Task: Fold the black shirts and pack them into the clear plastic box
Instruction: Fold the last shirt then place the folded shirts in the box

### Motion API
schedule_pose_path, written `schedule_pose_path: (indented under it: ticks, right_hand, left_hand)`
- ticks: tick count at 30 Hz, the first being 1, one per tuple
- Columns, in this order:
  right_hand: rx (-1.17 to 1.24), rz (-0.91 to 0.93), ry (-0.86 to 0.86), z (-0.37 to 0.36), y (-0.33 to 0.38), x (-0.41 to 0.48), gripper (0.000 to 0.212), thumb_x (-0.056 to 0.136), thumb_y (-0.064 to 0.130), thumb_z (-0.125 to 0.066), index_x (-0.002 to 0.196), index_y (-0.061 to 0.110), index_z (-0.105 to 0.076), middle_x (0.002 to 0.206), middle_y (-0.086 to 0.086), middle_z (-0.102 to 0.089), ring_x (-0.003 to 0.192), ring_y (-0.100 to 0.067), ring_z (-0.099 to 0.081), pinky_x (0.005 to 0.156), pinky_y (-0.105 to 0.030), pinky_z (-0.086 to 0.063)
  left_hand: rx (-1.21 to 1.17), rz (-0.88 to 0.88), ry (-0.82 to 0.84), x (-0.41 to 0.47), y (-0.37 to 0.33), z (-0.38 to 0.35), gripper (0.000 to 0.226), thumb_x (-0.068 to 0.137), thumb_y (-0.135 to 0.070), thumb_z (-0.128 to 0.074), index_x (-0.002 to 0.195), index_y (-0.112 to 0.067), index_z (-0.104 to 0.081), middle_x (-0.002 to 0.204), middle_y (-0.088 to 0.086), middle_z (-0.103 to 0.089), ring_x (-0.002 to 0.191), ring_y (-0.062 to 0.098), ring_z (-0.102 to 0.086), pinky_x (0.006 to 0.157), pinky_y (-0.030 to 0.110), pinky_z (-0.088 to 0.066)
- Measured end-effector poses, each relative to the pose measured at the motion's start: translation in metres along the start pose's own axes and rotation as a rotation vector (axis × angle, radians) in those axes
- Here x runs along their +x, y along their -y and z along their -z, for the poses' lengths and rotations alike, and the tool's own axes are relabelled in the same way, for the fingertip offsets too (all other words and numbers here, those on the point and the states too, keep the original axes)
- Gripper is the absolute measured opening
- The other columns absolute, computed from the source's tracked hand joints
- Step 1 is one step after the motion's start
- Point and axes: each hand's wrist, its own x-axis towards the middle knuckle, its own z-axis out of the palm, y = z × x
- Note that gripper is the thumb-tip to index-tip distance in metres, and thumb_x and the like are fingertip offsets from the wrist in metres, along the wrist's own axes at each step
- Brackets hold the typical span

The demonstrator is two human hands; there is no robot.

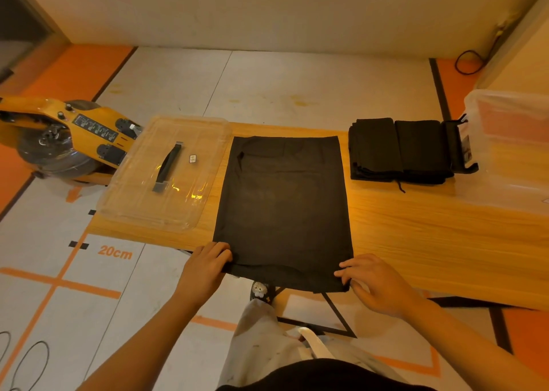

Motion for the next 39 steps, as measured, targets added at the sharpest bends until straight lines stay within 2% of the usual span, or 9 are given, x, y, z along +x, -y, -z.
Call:
schedule_pose_path:
  ticks: [4,7,11,17,24,26,30,34,39]
  right_hand:
    - [0.021,-0.020,-0.263,0.008,-0.002,-0.002,0.021,0.085,0.019,-0.057,0.099,0.027,-0.071,0.101,0.008,-0.072,0.098,-0.011,-0.065,0.086,-0.029,-0.050]
    - [0.269,-0.187,-0.381,0.014,0.008,-0.001,0.023,0.093,0.007,-0.056,0.101,0.026,-0.066,0.101,0.008,-0.067,0.097,-0.005,-0.059,0.082,-0.017,-0.043]
    - [0.541,-0.324,-0.467,0.028,0.020,0.008,0.028,0.094,0.004,-0.054,0.097,0.031,-0.063,0.099,0.021,-0.061,0.099,0.010,-0.054,0.079,-0.005,-0.040]
    - [0.670,-0.348,-0.558,0.063,0.026,0.042,0.032,0.094,0.001,-0.052,0.089,0.032,-0.060,0.092,0.011,-0.063,0.095,0.008,-0.056,0.077,-0.003,-0.043]
    - [0.551,-0.543,-0.667,0.133,-0.007,0.161,0.018,0.099,0.015,-0.048,0.112,0.018,-0.060,0.088,-0.006,-0.067,0.077,-0.021,-0.064,0.068,-0.040,-0.054]
    - [0.510,-0.633,-0.657,0.146,-0.022,0.203,0.026,0.100,0.018,-0.046,0.124,0.018,-0.053,0.099,-0.009,-0.067,0.079,-0.017,-0.062,0.068,-0.032,-0.053]
    - [0.275,-0.720,-0.536,0.139,-0.032,0.256,0.056,0.097,0.015,-0.052,0.148,0.012,-0.029,0.149,-0.010,-0.038,0.138,-0.023,-0.035,0.109,-0.037,-0.035]
    - [-0.054,-0.597,-0.412,0.099,-0.021,0.255,0.057,0.098,0.025,-0.051,0.150,0.015,-0.028,0.158,-0.005,-0.022,0.148,-0.020,-0.014,0.118,-0.035,-0.015]
    - [-0.184,-0.555,-0.152,0.052,-0.028,0.240,0.059,0.101,0.041,-0.033,0.150,0.023,-0.004,0.162,0.000,-0.006,0.147,-0.018,0.004,0.115,-0.035,0.006]
  left_hand:
    - [-0.268,0.222,0.049,0.003,-0.002,0.008,0.023,0.079,-0.004,-0.075,0.098,-0.015,-0.066,0.107,0.000,-0.067,0.096,0.020,-0.063,0.082,0.027,-0.050]
    - [-0.566,0.422,0.022,0.009,-0.004,0.016,0.022,0.085,0.003,-0.064,0.093,-0.017,-0.065,0.107,-0.004,-0.068,0.100,0.012,-0.062,0.090,0.026,-0.049]
    - [-0.778,0.511,-0.010,0.022,-0.004,0.038,0.025,0.087,0.007,-0.059,0.086,-0.017,-0.067,0.088,-0.001,-0.069,0.089,0.013,-0.066,0.082,0.026,-0.054]
    - [-0.861,0.478,-0.001,0.062,0.010,0.066,0.019,0.090,0.002,-0.060,0.090,-0.015,-0.070,0.084,-0.007,-0.070,0.087,0.009,-0.067,0.074,0.017,-0.055]
    - [-0.864,0.426,0.054,0.203,0.063,0.083,0.013,0.092,-0.004,-0.059,0.089,-0.013,-0.068,0.091,0.005,-0.070,0.092,0.020,-0.066,0.076,0.027,-0.051]
    - [-0.871,0.468,0.066,0.248,0.078,0.074,0.011,0.093,-0.007,-0.059,0.099,-0.012,-0.067,0.102,0.010,-0.068,0.102,0.025,-0.063,0.087,0.034,-0.052]
    - [-0.682,0.606,0.010,0.290,0.089,0.050,0.043,0.096,-0.016,-0.058,0.136,-0.009,-0.045,0.135,0.011,-0.053,0.122,0.026,-0.052,0.095,0.032,-0.044]
    - [-0.443,0.476,-0.134,0.264,0.062,0.027,0.052,0.096,-0.023,-0.056,0.143,-0.010,-0.039,0.147,0.011,-0.040,0.137,0.025,-0.037,0.113,0.039,-0.033]
    - [-0.256,0.300,0.072,0.209,0.006,-0.021,0.064,0.100,-0.044,-0.031,0.153,-0.025,-0.002,0.161,-0.005,0.009,0.149,0.014,0.013,0.121,0.036,0.003]
